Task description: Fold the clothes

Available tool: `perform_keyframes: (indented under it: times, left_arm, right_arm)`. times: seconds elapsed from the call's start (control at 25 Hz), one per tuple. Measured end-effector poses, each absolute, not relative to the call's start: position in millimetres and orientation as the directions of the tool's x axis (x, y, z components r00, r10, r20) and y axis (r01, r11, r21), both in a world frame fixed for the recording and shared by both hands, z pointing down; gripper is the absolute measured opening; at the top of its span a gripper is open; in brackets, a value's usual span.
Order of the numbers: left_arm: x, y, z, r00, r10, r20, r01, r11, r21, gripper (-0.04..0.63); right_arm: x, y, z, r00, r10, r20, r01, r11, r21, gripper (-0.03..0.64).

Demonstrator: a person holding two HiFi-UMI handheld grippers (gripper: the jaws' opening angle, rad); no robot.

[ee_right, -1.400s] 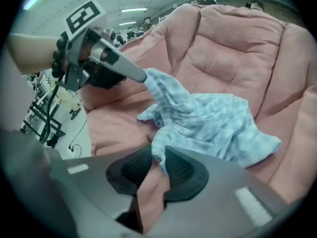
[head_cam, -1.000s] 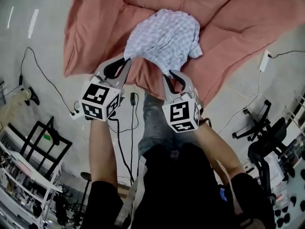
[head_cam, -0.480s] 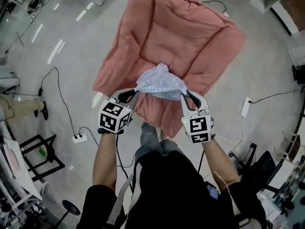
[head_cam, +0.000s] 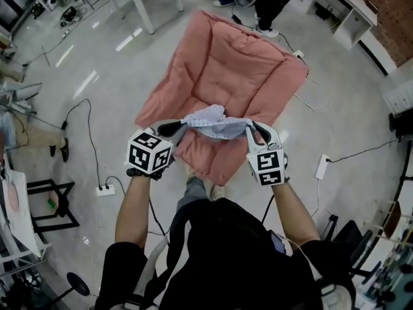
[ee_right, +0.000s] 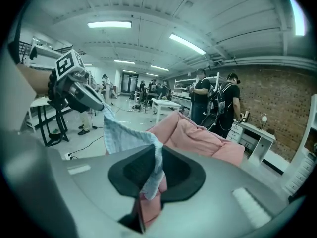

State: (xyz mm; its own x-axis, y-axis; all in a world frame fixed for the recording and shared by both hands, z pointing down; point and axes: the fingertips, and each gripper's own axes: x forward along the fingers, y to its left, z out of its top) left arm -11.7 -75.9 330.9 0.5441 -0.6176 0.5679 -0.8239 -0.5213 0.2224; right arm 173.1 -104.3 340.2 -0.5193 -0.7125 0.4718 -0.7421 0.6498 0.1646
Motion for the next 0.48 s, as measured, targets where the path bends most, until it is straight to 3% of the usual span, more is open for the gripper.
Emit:
perform_keyframes:
  times: [0.48]
  left_arm:
    - [-25, -33, 310, 0.495, -0.656, 0.57, -0.852, -0.495, 0.17, 0.037]
  right_arm:
    - [161, -58, 326, -0.595, -0.667, 0.449, -0.708, 0.699, 0.102, 0.032]
